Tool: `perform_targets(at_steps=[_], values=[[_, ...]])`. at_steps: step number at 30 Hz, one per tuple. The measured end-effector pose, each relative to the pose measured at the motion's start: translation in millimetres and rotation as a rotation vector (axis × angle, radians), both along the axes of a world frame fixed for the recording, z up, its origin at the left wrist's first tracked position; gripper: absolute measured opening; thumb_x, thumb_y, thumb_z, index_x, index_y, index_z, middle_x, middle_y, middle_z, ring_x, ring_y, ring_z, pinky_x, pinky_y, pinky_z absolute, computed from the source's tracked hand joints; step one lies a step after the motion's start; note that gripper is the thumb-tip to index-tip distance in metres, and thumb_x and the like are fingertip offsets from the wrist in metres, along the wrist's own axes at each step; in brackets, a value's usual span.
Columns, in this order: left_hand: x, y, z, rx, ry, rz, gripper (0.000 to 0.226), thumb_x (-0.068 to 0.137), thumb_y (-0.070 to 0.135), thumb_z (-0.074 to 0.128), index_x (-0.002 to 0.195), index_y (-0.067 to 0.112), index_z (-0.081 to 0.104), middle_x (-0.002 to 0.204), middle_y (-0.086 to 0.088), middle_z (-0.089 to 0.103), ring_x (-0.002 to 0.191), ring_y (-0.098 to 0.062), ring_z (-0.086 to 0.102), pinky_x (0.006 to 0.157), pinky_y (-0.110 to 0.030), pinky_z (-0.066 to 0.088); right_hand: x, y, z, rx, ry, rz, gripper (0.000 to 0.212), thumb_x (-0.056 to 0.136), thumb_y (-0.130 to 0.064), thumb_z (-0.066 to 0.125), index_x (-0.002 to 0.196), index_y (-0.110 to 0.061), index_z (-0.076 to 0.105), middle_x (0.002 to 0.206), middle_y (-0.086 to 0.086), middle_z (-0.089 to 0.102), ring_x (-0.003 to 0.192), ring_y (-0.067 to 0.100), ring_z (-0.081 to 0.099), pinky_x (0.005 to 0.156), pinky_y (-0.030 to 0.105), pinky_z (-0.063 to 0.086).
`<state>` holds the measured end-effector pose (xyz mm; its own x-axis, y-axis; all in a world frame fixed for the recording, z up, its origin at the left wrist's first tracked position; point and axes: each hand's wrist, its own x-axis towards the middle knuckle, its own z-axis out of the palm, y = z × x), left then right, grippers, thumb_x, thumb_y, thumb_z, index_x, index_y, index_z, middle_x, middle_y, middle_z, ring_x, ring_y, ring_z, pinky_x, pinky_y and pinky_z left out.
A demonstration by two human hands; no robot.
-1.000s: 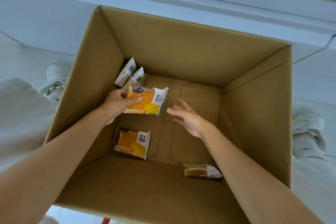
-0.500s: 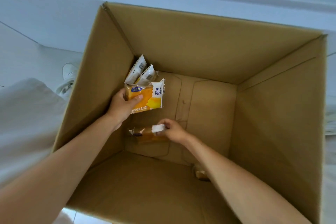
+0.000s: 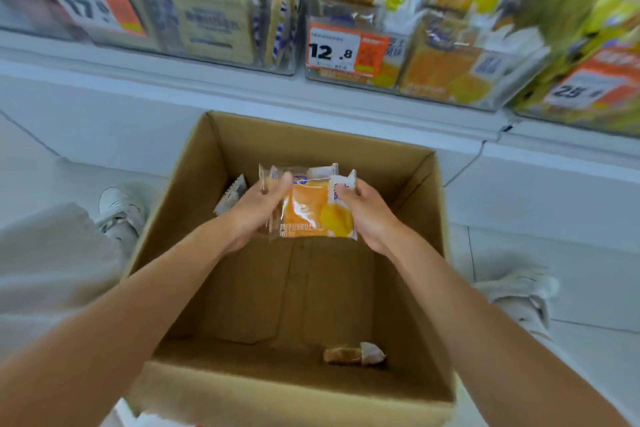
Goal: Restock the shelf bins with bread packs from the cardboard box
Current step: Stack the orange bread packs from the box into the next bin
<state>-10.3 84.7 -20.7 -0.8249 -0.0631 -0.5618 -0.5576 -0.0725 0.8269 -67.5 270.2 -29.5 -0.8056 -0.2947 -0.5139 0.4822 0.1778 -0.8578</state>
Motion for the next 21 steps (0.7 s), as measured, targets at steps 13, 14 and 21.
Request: perform_targets(at_steps=[13,14,21], values=[[-110.8,75.6,160.7,-0.207,0.497,-0.164,0.04,0.08,0.044,0.076,0.104,0.018,0.058,0.089,0.001,0.067,0.079,-0.012,0.064,0.068,-0.017,0.051,-75.9,84.6,165.4,-0.067,0.43,-0.212,0.083,0.057,-0.027,0.092,0.128,-0.022,0.05,0.112,0.002,0.071,0.1,0.021,0.07,0.089,0.046,0.056],[-126.6,79.6,168.8,-0.278,0.595,-0.132,0.044,0.081,0.045,0.075,0.113,0.02,0.058,0.097,0.003,0.067,0.088,-0.012,0.064,0.072,-0.017,0.05,-88.4,93.5,175.7,-0.086,0.464,-0.258,0.085,0.054,-0.024,0.093,0.128,-0.021,0.05,0.114,0.004,0.07,0.101,0.022,0.069,0.09,0.046,0.055],[-201.7,57.8,173.9,-1.182,0.966,-0.148,0.052,0.091,0.036,0.065,0.138,0.025,0.049,0.14,0.001,0.045,0.134,-0.022,0.037,0.112,-0.042,0.03,-193.1,125.7,202.3,-0.076,0.65,-0.398,0.066,0.069,-0.014,0.086,0.125,-0.021,0.051,0.107,-0.003,0.069,0.098,0.015,0.067,0.092,0.036,0.054]])
